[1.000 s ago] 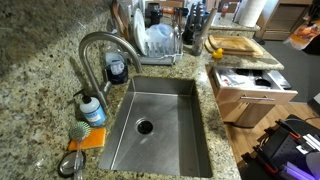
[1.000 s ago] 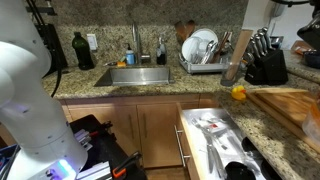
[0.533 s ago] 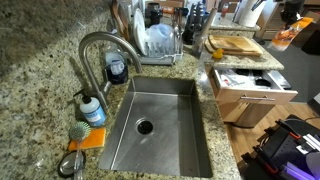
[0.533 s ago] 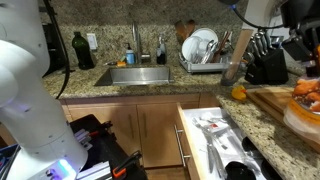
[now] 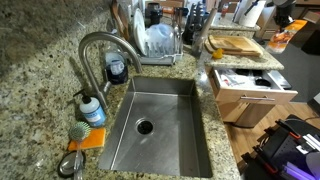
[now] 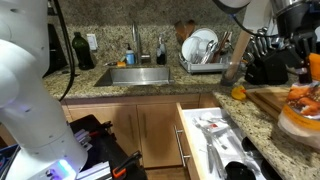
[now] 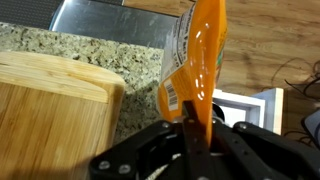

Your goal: Place the orange pack inside the open drawer, take the pack out of the drawer and put it on the countertop

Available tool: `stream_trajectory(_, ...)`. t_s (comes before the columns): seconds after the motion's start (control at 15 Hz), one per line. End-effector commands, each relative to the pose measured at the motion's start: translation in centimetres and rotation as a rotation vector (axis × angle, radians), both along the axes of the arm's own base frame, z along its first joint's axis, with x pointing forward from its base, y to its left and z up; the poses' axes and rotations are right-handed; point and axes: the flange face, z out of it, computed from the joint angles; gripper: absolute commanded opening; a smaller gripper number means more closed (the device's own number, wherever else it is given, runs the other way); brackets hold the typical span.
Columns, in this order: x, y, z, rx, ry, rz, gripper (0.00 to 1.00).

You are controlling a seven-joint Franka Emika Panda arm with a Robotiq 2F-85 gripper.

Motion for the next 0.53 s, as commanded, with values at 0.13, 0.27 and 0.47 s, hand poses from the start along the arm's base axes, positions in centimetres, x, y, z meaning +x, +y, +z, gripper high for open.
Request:
stream_trajectory(0.13, 1.3, 1.3, -1.6, -0.001, -0.033, -0.085, 0.00)
stream_trajectory(0.27, 1.8, 1.9, -2.2, -0.002, -0.032, -0.087, 0.01)
stream_trajectory(0.47, 1.9, 1.3, -2.8, 0.005, -0.033, -0.076, 0.00)
